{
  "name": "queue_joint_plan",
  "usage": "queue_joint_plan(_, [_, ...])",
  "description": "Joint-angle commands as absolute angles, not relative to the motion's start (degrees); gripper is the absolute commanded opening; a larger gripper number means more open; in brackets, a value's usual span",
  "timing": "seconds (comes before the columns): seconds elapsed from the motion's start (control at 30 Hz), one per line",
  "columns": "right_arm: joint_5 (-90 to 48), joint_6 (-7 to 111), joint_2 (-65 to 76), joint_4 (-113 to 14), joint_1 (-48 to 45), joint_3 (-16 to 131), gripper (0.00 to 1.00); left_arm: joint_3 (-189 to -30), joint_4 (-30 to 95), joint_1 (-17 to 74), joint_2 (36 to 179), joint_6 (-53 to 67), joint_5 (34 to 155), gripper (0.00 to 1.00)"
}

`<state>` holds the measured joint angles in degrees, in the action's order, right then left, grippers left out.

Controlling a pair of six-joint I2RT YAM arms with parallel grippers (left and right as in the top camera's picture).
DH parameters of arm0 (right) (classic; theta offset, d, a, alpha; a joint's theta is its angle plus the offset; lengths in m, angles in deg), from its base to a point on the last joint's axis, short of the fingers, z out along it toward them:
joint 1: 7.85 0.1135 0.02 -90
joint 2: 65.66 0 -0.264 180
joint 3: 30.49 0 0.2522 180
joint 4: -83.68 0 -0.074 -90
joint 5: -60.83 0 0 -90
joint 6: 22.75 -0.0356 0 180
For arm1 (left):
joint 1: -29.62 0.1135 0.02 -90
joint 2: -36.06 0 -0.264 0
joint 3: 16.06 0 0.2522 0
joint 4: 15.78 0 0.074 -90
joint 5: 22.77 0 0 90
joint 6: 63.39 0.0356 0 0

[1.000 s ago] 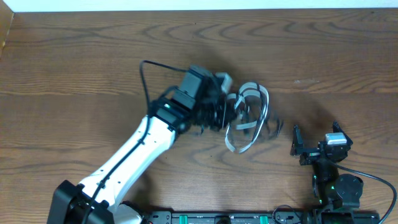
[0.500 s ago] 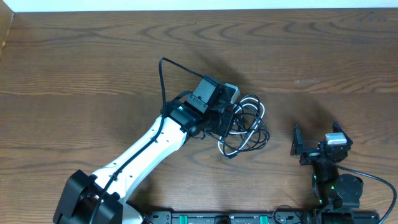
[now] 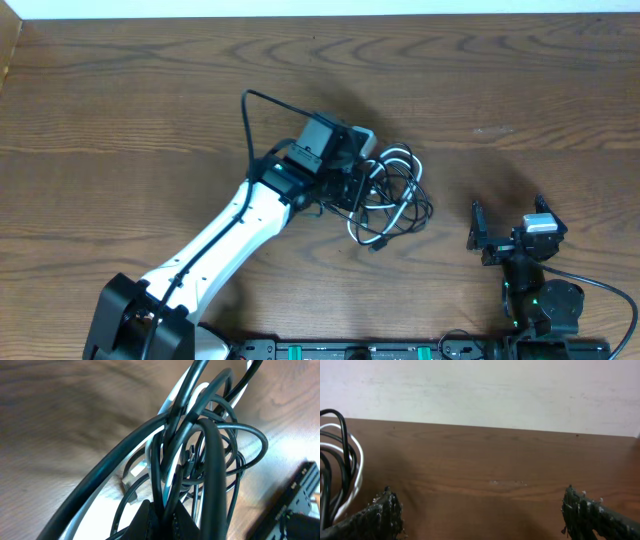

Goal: Untangle cables

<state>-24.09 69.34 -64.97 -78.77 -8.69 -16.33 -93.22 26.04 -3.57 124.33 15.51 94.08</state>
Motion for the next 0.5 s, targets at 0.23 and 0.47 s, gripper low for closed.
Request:
queue_joint_plan(0.23, [-24.5,68.8,-65.3,-78.5,-8.9,-16.4,0.99,-93.9,26.1,-2.4,122.9,15.4,95.1,0.08])
queue_joint_plan(0.47, [-24.5,68.8,-65.3,-78.5,-8.9,-16.4,0.99,-93.9,25.9,-2.4,122.8,14.2,95.1,0.08])
